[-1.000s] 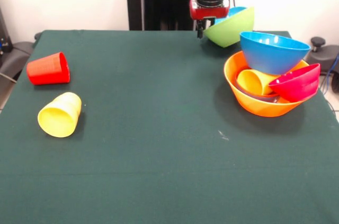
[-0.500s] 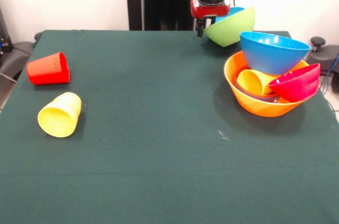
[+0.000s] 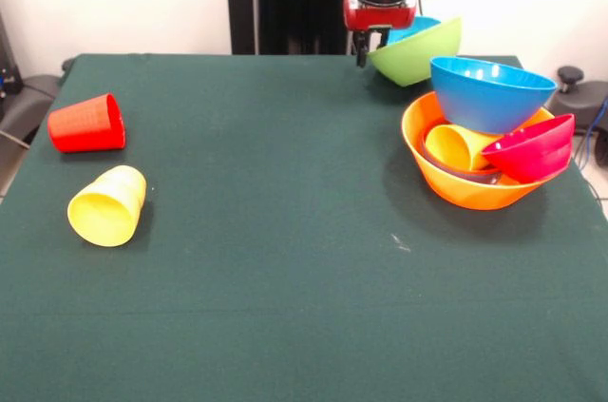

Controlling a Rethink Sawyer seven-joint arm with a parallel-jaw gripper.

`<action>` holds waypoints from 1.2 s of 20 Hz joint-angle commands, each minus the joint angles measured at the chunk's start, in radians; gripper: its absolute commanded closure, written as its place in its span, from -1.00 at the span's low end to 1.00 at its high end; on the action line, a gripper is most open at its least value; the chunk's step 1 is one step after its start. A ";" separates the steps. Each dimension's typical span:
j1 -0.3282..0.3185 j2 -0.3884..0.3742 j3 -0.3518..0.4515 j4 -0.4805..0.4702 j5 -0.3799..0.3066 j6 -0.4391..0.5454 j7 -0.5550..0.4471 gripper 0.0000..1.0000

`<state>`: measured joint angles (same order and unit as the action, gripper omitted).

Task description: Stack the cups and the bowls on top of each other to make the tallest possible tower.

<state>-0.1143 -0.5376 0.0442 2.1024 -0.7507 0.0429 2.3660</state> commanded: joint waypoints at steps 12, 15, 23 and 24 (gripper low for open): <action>-0.210 -0.407 0.311 0.135 0.364 0.284 -0.008 1.00; -0.211 -0.449 0.318 0.155 0.392 0.310 -0.010 1.00; -0.239 -0.575 0.375 0.228 0.482 0.370 -0.044 1.00; -0.240 -0.597 0.381 0.239 0.497 0.384 -0.051 1.00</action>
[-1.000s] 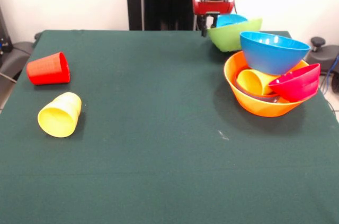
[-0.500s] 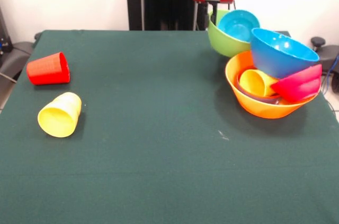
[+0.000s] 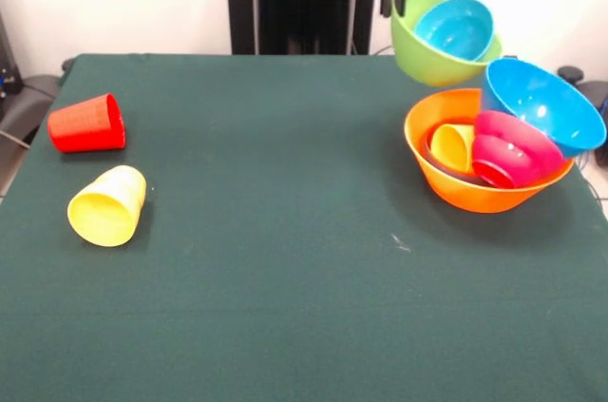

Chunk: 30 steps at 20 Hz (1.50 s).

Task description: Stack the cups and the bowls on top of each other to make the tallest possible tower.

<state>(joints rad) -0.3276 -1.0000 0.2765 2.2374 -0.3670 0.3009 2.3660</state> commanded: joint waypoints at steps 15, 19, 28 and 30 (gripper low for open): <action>-0.073 -0.192 0.208 0.112 0.183 0.207 -0.071 1.00; -0.045 -0.170 0.204 0.067 0.176 0.227 -0.045 1.00; 0.077 -0.091 0.131 -0.011 0.138 0.192 0.066 1.00; 0.095 -0.073 0.114 -0.018 0.133 0.176 0.077 1.00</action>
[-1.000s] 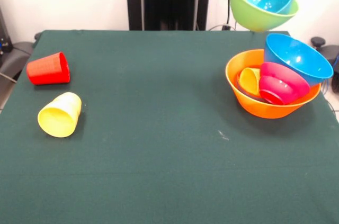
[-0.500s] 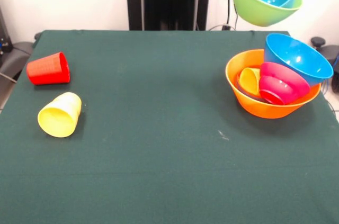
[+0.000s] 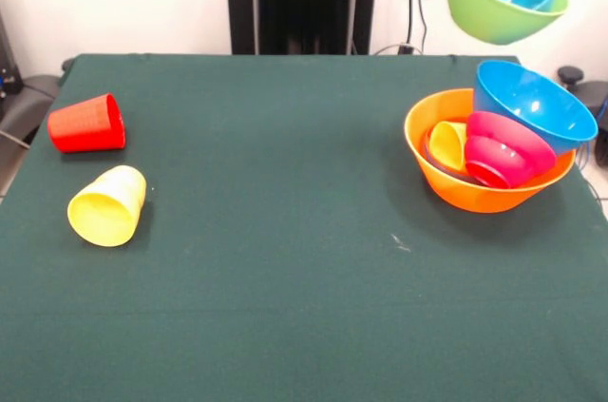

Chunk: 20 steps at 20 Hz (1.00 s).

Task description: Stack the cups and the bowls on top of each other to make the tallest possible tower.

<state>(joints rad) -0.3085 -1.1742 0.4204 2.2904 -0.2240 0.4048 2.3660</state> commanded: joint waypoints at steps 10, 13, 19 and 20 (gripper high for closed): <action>0.145 0.227 -0.117 -0.161 -0.036 0.007 0.094 1.00; 0.127 0.227 -0.122 -0.160 -0.028 -0.002 0.071 1.00; 0.132 0.246 -0.148 -0.194 -0.035 0.002 0.065 1.00; 0.134 0.254 -0.152 -0.201 -0.037 0.000 0.063 1.00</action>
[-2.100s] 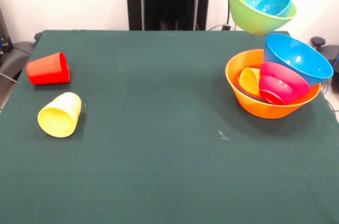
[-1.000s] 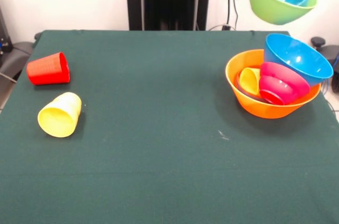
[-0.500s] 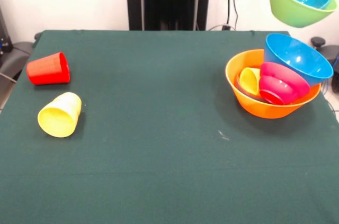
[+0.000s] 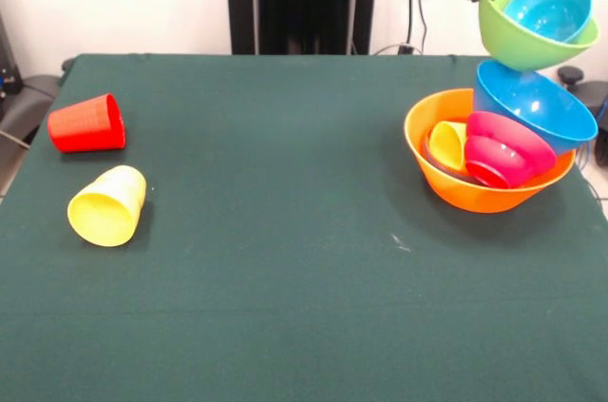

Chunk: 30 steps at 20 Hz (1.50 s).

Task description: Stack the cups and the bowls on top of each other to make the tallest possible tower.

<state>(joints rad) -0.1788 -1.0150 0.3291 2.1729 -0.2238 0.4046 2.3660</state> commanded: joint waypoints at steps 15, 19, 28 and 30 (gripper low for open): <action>0.080 0.208 -0.152 -0.165 -0.050 -0.074 0.088 1.00; 0.055 0.239 -0.157 -0.192 -0.061 -0.082 0.040 1.00; 0.006 0.291 -0.161 -0.225 -0.103 -0.121 -0.015 1.00; 0.008 0.298 -0.168 -0.236 -0.112 -0.121 -0.012 1.00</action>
<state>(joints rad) -0.1493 -0.7934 0.1811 2.0128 -0.2416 0.3546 2.3660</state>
